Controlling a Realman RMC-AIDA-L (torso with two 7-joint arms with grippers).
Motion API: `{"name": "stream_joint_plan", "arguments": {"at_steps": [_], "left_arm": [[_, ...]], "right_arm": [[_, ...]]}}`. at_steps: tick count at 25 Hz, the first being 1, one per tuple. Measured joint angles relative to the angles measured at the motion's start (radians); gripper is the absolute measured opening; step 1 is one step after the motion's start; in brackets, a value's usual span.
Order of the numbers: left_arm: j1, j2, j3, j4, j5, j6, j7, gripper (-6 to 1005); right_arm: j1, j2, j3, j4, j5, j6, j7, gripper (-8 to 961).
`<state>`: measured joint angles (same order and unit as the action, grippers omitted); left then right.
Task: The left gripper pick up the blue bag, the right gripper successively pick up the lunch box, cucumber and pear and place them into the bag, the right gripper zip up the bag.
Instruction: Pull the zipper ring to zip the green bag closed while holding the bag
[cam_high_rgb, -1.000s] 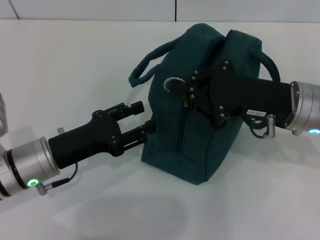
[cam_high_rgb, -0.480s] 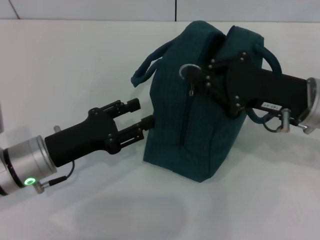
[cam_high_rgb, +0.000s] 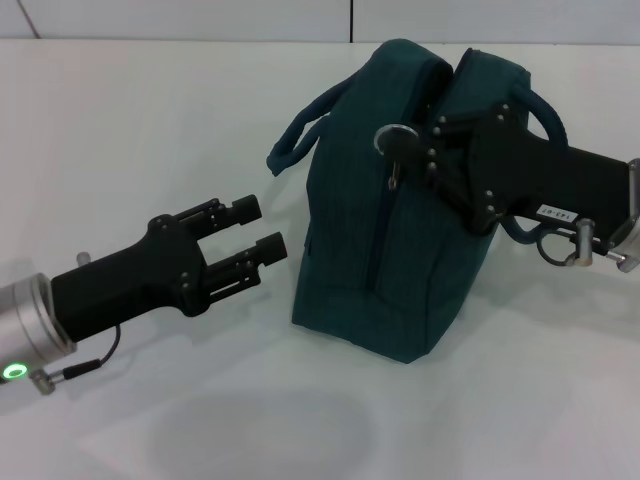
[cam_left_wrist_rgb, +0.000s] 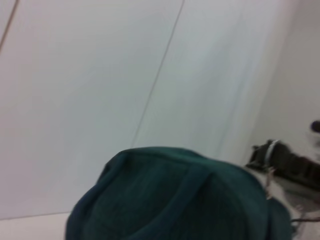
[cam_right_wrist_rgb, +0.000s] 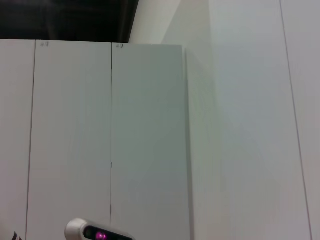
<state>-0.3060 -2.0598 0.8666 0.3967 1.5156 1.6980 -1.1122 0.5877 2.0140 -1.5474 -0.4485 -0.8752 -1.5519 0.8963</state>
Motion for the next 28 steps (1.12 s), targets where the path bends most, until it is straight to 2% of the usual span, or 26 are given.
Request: {"name": "stream_joint_plan", "arguments": {"at_steps": [8,13,24,28], "left_arm": [[-0.004,-0.028,0.011,-0.037,0.023,0.016,-0.032,623],[-0.022,-0.031,0.011,-0.089,0.017,-0.015,-0.032,622],[-0.058,-0.035,0.016,-0.122,0.023,-0.059,0.009,618],[-0.061,-0.033,0.022,-0.126,0.023,-0.071,0.037,444]], "right_arm": [[0.008,0.005,-0.006,0.001,-0.008,0.0,-0.019,28],[0.009,0.005,-0.011,-0.003,-0.01,-0.002,-0.022,28],[0.009,0.007,-0.011,-0.001,-0.01,-0.008,-0.017,29],[0.005,0.008,-0.011,0.004,-0.007,-0.005,-0.016,29]]}}
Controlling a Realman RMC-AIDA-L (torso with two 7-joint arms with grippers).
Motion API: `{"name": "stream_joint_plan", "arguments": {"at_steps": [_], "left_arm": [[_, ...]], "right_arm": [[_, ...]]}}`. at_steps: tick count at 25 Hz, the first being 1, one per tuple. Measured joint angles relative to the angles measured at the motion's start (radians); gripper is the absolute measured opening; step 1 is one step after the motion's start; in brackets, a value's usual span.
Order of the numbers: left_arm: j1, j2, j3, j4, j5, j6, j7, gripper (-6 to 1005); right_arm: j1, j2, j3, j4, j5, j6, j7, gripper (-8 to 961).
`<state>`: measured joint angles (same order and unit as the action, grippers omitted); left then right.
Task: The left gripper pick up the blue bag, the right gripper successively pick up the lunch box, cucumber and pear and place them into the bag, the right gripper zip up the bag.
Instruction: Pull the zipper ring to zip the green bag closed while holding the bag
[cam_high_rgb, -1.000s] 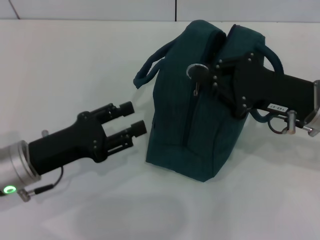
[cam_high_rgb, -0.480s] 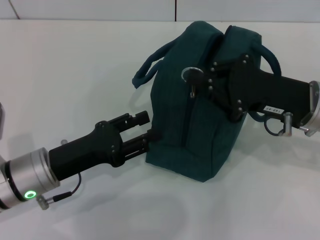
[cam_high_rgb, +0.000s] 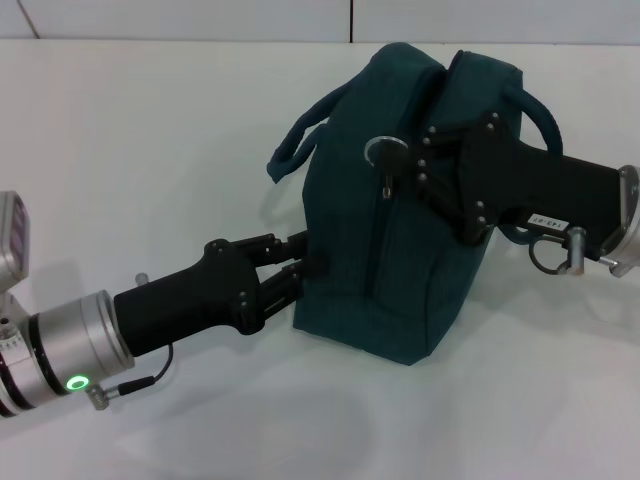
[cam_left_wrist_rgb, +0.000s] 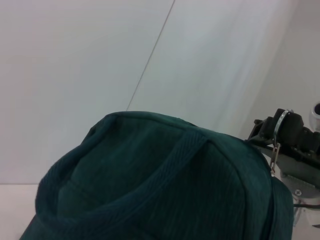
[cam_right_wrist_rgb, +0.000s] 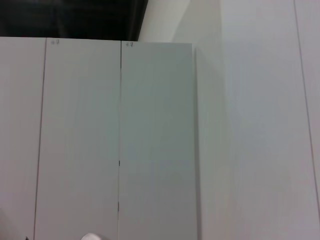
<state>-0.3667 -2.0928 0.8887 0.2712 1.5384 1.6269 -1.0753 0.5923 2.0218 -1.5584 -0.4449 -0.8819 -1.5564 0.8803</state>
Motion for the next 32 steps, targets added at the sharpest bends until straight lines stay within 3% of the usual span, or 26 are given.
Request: {"name": "stream_joint_plan", "arguments": {"at_steps": [7,20,32], "left_arm": [[0.006,-0.001,0.0,-0.001,-0.009,-0.004,0.05,203],[0.012,-0.001,0.031,-0.003,-0.003,-0.004,0.101,63],[0.012,0.009,0.095,0.004,0.003,-0.01,0.13,61]], "right_arm": [[-0.003,0.0,0.001,0.002,0.004,0.001,0.001,30],[-0.003,-0.001,0.009,-0.003,0.013,0.002,0.002,31],[-0.027,-0.006,0.093,0.003,0.022,0.004,-0.006,32]]}}
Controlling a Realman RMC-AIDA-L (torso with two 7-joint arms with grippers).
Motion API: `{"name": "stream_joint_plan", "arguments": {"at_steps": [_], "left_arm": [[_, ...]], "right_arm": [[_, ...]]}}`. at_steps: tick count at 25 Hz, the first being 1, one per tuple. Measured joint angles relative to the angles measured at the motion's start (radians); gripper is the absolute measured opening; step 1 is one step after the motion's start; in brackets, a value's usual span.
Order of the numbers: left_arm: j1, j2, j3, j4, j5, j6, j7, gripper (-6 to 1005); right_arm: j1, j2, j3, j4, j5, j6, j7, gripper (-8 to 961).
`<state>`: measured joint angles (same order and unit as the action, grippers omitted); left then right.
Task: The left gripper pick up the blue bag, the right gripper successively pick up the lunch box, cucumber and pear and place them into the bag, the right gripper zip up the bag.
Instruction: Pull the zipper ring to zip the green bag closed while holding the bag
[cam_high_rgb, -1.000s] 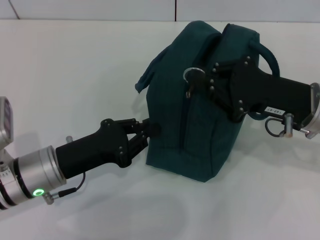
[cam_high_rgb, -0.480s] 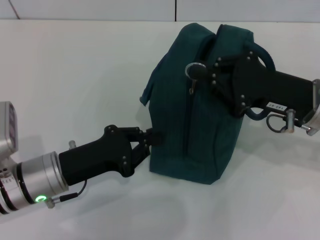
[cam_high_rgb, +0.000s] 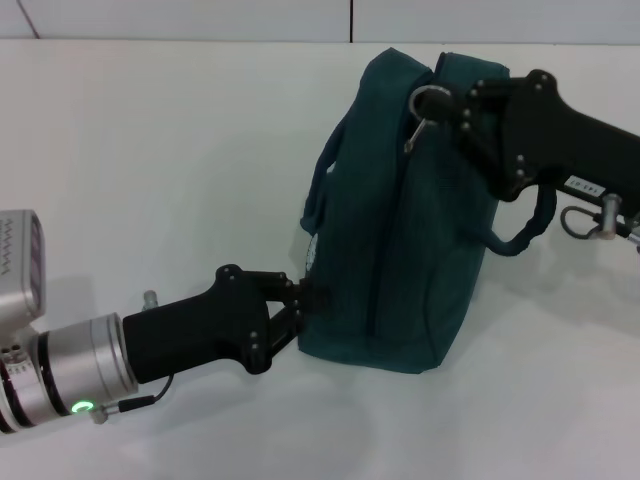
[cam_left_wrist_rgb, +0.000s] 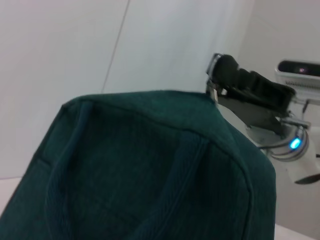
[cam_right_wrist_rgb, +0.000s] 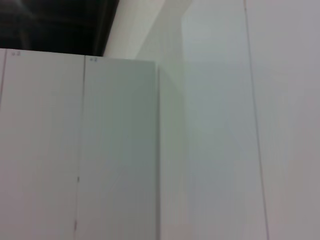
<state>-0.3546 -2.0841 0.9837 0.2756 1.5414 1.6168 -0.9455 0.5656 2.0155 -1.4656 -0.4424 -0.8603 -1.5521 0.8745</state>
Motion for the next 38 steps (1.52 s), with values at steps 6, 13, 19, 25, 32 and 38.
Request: {"name": "stream_joint_plan", "arguments": {"at_steps": [6,13,19,25,32,38], "left_arm": [[0.002,0.005,0.003,0.015,0.026,0.0,0.001,60],[0.004,0.02,0.003,0.017,0.044,0.007,-0.004,61],[0.005,0.008,-0.032,0.017,0.028,0.008,-0.004,57],[0.002,0.001,-0.049,0.019,-0.05,0.035,-0.009,124],[-0.021,-0.003,-0.049,0.009,-0.079,0.075,-0.012,314],[-0.044,-0.008,-0.048,-0.02,-0.102,0.075,-0.011,451]], "right_arm": [[-0.016,-0.001,0.043,0.003,-0.004,0.006,-0.001,32],[-0.037,-0.002,0.082,0.003,-0.004,0.018,-0.013,33],[-0.046,-0.003,0.09,0.004,-0.01,0.023,-0.015,33],[-0.047,-0.003,0.092,0.021,-0.012,0.023,-0.015,34],[-0.053,-0.003,0.09,0.03,-0.018,0.022,-0.015,34],[-0.058,-0.003,0.09,0.033,-0.023,0.013,-0.016,35]]}}
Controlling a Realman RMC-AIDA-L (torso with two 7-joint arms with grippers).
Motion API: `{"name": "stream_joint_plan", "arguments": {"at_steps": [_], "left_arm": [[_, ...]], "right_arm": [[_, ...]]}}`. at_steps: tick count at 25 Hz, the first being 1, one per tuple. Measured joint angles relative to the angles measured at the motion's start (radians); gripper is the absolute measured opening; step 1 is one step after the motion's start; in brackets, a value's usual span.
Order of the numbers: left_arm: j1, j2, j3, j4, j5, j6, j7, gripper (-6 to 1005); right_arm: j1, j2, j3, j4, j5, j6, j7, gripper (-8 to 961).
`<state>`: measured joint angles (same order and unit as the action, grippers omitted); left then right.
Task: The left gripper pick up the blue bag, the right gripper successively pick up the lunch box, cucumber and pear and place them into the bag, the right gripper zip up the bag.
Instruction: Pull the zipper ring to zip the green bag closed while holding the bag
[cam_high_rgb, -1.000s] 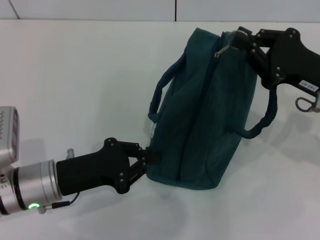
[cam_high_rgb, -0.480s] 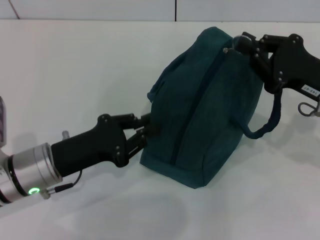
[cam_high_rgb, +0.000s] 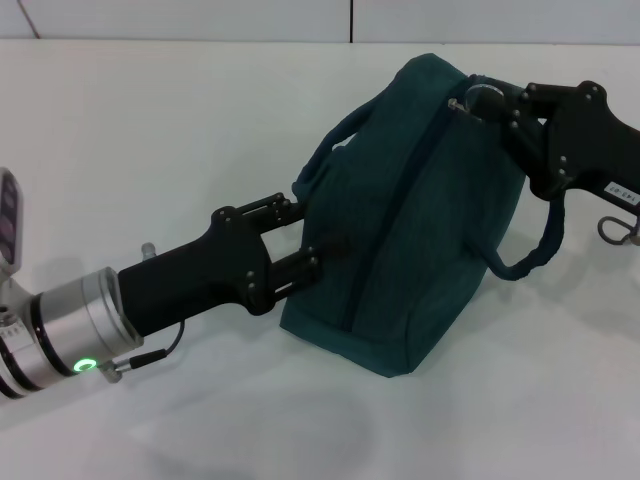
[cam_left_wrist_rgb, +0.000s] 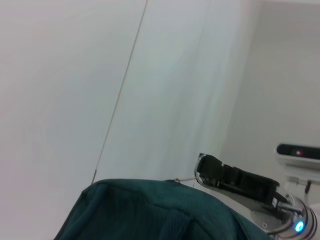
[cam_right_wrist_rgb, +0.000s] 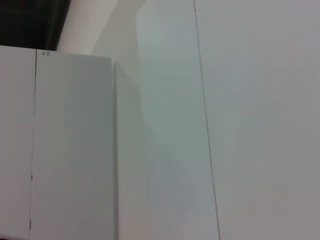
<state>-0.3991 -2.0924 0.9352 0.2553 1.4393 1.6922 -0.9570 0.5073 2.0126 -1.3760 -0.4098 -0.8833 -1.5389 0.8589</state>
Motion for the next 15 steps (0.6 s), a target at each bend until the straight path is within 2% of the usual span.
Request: {"name": "stream_joint_plan", "arguments": {"at_steps": [7,13,15], "left_arm": [[-0.017,-0.002,0.003,-0.035,-0.039,0.0,-0.001,550],[-0.018,-0.003,0.0,-0.039,-0.041,-0.001,0.022,520],[-0.012,-0.003,0.0,-0.039,-0.052,-0.001,0.039,335]], "right_arm": [[-0.014,0.0,0.006,0.007,0.0,-0.023,0.0,35],[-0.024,0.0,0.009,0.007,0.006,-0.034,0.0,36],[-0.027,0.0,0.01,0.007,0.006,-0.042,0.0,36]]}}
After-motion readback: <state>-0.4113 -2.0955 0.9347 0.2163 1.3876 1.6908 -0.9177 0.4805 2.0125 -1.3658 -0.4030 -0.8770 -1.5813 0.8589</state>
